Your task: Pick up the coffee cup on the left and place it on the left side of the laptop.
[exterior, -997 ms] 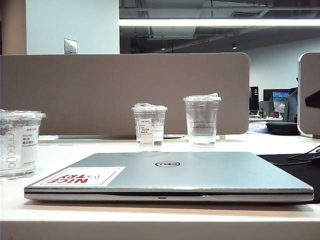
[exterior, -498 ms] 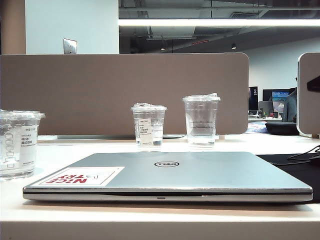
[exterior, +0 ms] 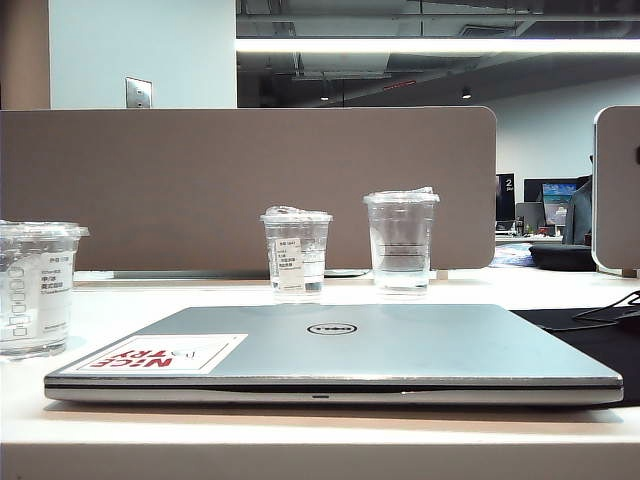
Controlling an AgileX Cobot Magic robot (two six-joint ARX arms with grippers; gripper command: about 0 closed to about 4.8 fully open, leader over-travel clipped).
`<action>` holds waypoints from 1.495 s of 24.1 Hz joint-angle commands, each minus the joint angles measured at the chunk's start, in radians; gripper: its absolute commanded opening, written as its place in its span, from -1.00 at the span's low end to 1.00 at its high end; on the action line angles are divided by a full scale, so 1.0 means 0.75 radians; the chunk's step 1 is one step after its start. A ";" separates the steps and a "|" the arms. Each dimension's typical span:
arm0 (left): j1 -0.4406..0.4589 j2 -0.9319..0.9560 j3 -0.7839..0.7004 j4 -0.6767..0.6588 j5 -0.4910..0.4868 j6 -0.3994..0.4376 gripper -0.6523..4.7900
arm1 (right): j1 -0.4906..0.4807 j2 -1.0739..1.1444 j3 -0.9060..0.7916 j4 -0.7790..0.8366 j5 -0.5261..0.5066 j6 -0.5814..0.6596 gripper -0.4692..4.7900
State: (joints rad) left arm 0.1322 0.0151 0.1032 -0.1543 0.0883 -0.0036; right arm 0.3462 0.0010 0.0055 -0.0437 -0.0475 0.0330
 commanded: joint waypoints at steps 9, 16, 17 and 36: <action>-0.001 0.001 -0.035 0.064 0.057 -0.032 -0.78 | -0.251 -0.002 -0.006 0.023 0.004 0.000 -0.84; -0.001 0.001 -0.048 0.124 0.128 -0.173 -0.78 | -0.408 -0.002 -0.006 0.022 0.004 0.000 -0.84; -0.002 0.001 -0.054 0.141 0.129 -0.192 -0.78 | -0.424 -0.002 -0.006 0.022 0.004 0.000 -0.84; -0.208 -0.018 -0.128 0.178 -0.034 -0.040 -0.78 | -0.494 -0.002 -0.006 0.022 0.004 0.000 -0.84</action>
State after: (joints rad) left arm -0.0242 0.0006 0.0109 -0.0296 0.0669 -0.0681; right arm -0.0238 0.0010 0.0055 -0.0437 -0.0460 0.0330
